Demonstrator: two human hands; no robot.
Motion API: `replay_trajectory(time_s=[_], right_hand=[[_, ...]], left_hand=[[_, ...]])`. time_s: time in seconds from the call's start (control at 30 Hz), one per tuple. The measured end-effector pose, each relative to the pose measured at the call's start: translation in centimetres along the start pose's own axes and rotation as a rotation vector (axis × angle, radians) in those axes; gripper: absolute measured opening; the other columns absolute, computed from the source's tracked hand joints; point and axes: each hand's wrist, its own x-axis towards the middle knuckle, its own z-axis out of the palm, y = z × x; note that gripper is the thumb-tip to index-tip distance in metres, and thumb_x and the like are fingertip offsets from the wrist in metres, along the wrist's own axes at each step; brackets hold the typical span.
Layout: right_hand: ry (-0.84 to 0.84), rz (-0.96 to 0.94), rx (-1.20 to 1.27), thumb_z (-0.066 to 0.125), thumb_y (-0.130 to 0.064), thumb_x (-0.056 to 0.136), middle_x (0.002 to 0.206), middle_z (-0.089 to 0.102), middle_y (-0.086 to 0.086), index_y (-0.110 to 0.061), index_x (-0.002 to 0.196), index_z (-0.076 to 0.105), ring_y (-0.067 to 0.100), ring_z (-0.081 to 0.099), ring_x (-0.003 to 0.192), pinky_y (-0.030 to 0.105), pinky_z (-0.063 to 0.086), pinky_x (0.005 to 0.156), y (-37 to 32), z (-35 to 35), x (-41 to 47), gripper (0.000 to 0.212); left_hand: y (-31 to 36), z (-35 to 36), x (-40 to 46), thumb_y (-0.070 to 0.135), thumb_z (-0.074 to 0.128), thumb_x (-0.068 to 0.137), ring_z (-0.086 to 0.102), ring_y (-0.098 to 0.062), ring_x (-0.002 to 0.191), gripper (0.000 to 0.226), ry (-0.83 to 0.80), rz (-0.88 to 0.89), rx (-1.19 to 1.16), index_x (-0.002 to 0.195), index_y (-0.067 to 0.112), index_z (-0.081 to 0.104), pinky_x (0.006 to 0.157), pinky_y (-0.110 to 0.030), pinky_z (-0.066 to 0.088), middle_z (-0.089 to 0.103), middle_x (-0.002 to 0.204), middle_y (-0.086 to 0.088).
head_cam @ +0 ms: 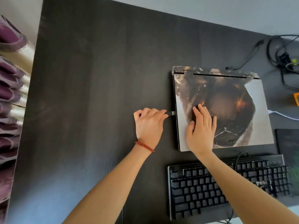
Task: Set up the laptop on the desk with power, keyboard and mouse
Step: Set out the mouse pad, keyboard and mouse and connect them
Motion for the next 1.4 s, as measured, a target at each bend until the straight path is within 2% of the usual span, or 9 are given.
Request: replay_trajectory(time_s=[0.13, 0.4, 0.5, 1.07, 1.2, 1.4], right_hand=[[-0.007, 0.007, 0.001, 0.033, -0.014, 0.084, 0.142, 0.044, 0.010, -0.006, 0.128, 0.048, 0.025, 0.032, 0.137, 0.053, 0.013, 0.114, -0.2, -0.1, 0.1, 0.047], [-0.006, 0.011, -0.013, 0.034, -0.014, 0.085, 0.141, 0.045, 0.009, -0.007, 0.128, 0.049, 0.026, 0.033, 0.136, 0.053, 0.014, 0.114, -0.3, -0.3, 0.0, 0.046], [-0.003, 0.009, -0.022, 0.038, -0.012, 0.084, 0.141, 0.046, 0.009, -0.008, 0.127, 0.050, 0.025, 0.035, 0.136, 0.054, 0.015, 0.114, -0.2, -0.2, 0.0, 0.044], [-0.047, -0.017, -0.110, 0.027, -0.020, 0.085, 0.139, 0.047, 0.012, -0.007, 0.128, 0.048, 0.029, 0.039, 0.133, 0.058, 0.022, 0.109, -0.2, 0.0, 0.1, 0.050], [-0.061, -0.019, -0.113, 0.027, -0.021, 0.085, 0.140, 0.047, 0.012, -0.008, 0.129, 0.047, 0.029, 0.038, 0.133, 0.058, 0.021, 0.109, -0.1, 0.2, 0.1, 0.050], [-0.067, -0.016, -0.096, 0.026, -0.022, 0.085, 0.141, 0.046, 0.011, -0.008, 0.129, 0.047, 0.027, 0.037, 0.135, 0.058, 0.019, 0.110, 0.0, 0.1, 0.1, 0.051]], left_hand=[[-0.2, -0.1, 0.4, 0.025, 0.066, 0.078, 0.060, -0.019, 0.063, 0.009, -0.048, -0.005, -0.012, 0.079, 0.022, 0.074, 0.068, -0.037, 0.044, 0.069, 0.064, 0.008], [-1.2, -0.5, 2.0, 0.023, 0.063, 0.081, 0.059, -0.024, 0.070, 0.012, -0.189, 0.159, 0.001, 0.086, 0.018, 0.073, 0.072, -0.041, 0.041, 0.068, 0.071, 0.002], [-1.4, -0.6, 2.4, 0.024, 0.062, 0.082, 0.058, -0.025, 0.077, 0.014, -0.220, 0.150, -0.017, 0.087, 0.018, 0.073, 0.075, -0.039, 0.037, 0.068, 0.075, 0.001], [-0.6, 0.0, 2.2, 0.017, 0.064, 0.080, 0.059, -0.025, 0.073, 0.012, -0.223, 0.148, -0.033, 0.086, 0.012, 0.073, 0.081, -0.034, 0.030, 0.066, 0.074, -0.003], [-0.5, 0.3, 2.6, 0.018, 0.063, 0.080, 0.058, -0.024, 0.073, 0.013, -0.220, 0.165, -0.048, 0.087, 0.013, 0.073, 0.081, -0.026, 0.022, 0.066, 0.074, -0.002], [-0.6, 0.4, 2.5, 0.021, 0.061, 0.083, 0.057, -0.024, 0.076, 0.016, -0.225, 0.159, -0.018, 0.091, 0.014, 0.073, 0.083, -0.031, 0.027, 0.066, 0.077, -0.002]])
